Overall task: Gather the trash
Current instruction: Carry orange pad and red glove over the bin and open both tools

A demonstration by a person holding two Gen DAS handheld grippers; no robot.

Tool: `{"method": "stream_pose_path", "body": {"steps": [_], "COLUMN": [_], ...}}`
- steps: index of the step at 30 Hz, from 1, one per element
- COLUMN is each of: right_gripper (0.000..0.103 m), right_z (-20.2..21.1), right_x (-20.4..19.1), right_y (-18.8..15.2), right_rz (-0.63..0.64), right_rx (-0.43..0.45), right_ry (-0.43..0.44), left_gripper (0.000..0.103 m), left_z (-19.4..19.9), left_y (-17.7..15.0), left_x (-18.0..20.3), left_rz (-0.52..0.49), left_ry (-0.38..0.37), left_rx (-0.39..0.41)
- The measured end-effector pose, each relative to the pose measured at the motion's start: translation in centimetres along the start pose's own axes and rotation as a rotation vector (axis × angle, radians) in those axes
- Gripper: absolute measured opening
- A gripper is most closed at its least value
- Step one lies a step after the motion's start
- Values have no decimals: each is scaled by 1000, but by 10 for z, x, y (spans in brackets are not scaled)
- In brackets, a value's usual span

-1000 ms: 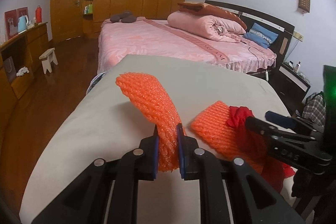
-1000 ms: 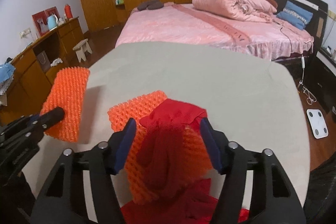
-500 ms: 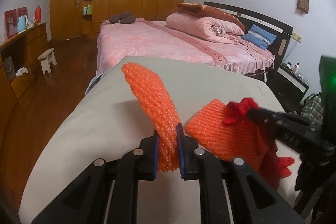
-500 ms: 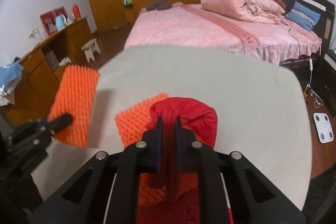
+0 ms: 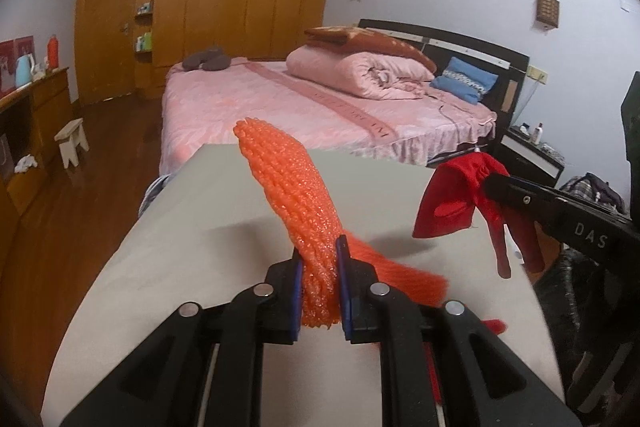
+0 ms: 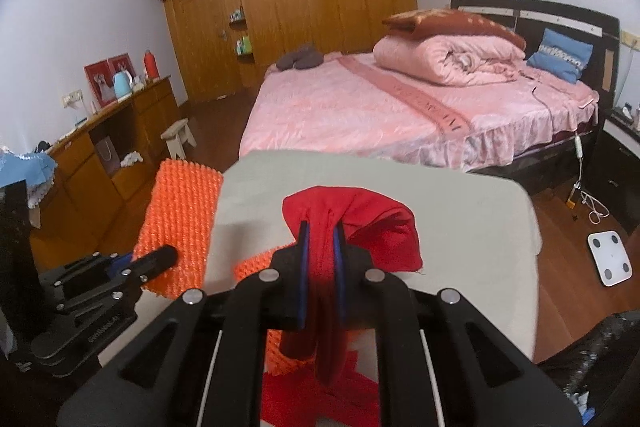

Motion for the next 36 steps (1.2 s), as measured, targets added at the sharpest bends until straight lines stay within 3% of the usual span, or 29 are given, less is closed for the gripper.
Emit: {"method": "stream_pose_path", "body": {"steps": [12, 36], "right_gripper": [10, 10], "right_z": [69, 182], "right_x": [34, 98], "right_y": [3, -32], "right_rz": [-26, -76], "right_rx": [68, 126], "right_ry": [-48, -200], "left_gripper": [15, 15], "left_z": [25, 64], "left_y": [14, -1], "left_x": [63, 187], "left_rz": [-50, -151], "left_ry": [-91, -262], "left_rx": [31, 32]}}
Point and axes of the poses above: each gripper's, at about its wrist camera, not at the fingertips, and z roughly against the way its jaws point, x to its right, y to its top, the point moved 10 cm from there along -z, roughly the way its jaws point, and after that the axes turned 6 degrees about z, right-handed, at the moved point
